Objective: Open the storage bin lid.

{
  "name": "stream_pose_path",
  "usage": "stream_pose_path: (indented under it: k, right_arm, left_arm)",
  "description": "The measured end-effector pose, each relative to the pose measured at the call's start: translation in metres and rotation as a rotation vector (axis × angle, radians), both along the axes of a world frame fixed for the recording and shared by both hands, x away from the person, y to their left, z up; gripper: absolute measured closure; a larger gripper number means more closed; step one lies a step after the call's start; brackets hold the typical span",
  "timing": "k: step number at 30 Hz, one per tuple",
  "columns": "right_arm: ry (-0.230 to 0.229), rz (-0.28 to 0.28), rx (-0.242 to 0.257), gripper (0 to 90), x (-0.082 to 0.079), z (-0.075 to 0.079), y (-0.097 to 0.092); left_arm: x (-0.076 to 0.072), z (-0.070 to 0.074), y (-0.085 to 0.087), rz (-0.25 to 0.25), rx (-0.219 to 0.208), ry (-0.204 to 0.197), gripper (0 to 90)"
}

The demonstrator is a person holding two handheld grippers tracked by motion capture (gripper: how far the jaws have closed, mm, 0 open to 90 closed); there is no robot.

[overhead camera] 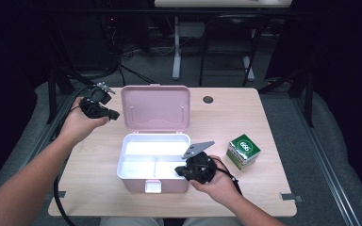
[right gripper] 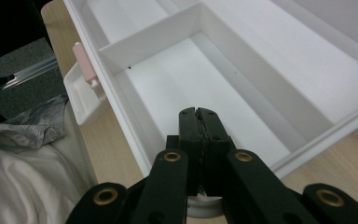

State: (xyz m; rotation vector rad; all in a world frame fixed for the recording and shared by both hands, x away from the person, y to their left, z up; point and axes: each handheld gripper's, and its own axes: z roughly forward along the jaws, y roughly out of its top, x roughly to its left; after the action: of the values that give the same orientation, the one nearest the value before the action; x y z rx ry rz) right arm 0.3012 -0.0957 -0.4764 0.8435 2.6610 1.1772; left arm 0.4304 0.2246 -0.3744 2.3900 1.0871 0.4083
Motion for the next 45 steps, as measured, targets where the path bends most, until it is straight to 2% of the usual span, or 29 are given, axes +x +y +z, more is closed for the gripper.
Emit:
stream_pose_path:
  k: [10,17,22,24,30,35,37,41,43,45]
  right_arm:
    - [0.000,-0.007,-0.005,90.0,0.000,0.000,0.001]
    - [-0.001,-0.009,-0.004,90.0,0.000,0.000,0.000]
    - [-0.001,-0.006,-0.004,90.0,0.000,0.000,0.000]
    - [-0.005,-0.006,-0.005,89.9,-0.001,0.000,0.000]
    - [-0.001,-0.007,-0.003,89.7,0.000,0.000,0.000]
    - [-0.001,-0.006,-0.002,89.4,0.000,0.000,0.000]
    - [-0.001,-0.006,-0.002,89.4,-0.001,0.000,0.000]
    - [-0.001,-0.005,-0.001,89.3,0.000,0.000,0.000]
    - [0.000,-0.004,-0.001,89.3,0.000,0.000,0.000]
    - [0.001,-0.004,-0.001,89.3,0.000,0.000,0.000]
  left_arm:
    - [-0.001,0.001,0.008,0.005,0.001,0.023,75.4]
    - [-0.003,0.003,0.016,-0.005,0.060,0.054,67.4]
    - [-0.006,0.008,0.021,-0.022,0.067,0.077,64.3]
    - [-0.007,0.009,0.021,-0.035,0.085,0.081,64.0]
    - [-0.011,0.012,0.021,-0.111,0.132,0.131,63.6]
    - [-0.017,0.009,0.016,-0.202,0.184,0.157,65.2]
    - [-0.020,0.008,0.012,-0.258,0.216,0.170,65.2]
    - [-0.025,0.006,0.005,-0.335,0.271,0.179,65.2]
    - [-0.027,0.005,0.002,-0.359,0.306,0.180,65.2]
    - [-0.028,0.004,-0.001,-0.375,0.323,0.181,65.2]
